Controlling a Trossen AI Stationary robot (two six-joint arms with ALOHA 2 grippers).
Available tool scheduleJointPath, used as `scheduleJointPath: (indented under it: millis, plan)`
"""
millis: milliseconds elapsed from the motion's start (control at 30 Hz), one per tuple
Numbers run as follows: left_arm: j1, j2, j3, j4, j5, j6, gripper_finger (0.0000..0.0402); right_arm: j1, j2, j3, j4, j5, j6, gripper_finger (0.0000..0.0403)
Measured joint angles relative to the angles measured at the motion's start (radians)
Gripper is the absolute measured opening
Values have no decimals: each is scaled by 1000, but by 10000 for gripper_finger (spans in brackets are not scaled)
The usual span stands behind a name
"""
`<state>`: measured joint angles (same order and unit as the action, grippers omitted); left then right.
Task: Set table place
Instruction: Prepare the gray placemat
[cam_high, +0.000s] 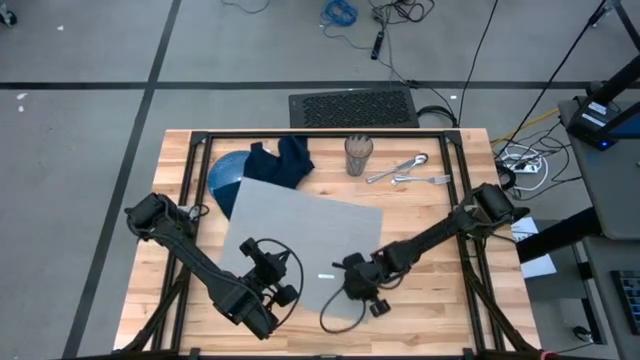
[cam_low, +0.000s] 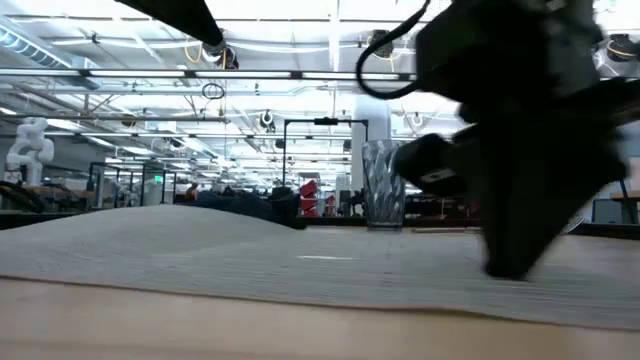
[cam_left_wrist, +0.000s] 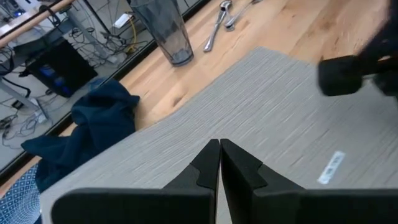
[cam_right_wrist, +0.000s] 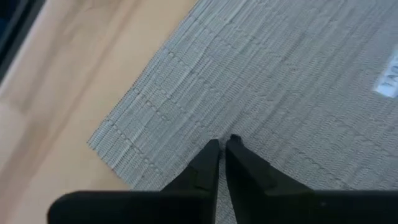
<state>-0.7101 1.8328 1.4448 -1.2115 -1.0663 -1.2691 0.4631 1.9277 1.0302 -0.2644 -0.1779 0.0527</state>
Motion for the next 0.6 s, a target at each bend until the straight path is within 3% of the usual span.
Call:
scheduleJointPath:
  millis: [233, 500, 600]
  plan:
    - [0, 0, 0, -1, 16, 2, 0, 103, -1, 0, -54, -83, 97, 15]
    - [0, 0, 0, -1, 53, 2, 0, 212, -31, -2, -141, -102, 145, 15]
    - [2, 0, 0, 2, 116, 4, 0, 237, -55, -6, -206, -111, 163, 15]
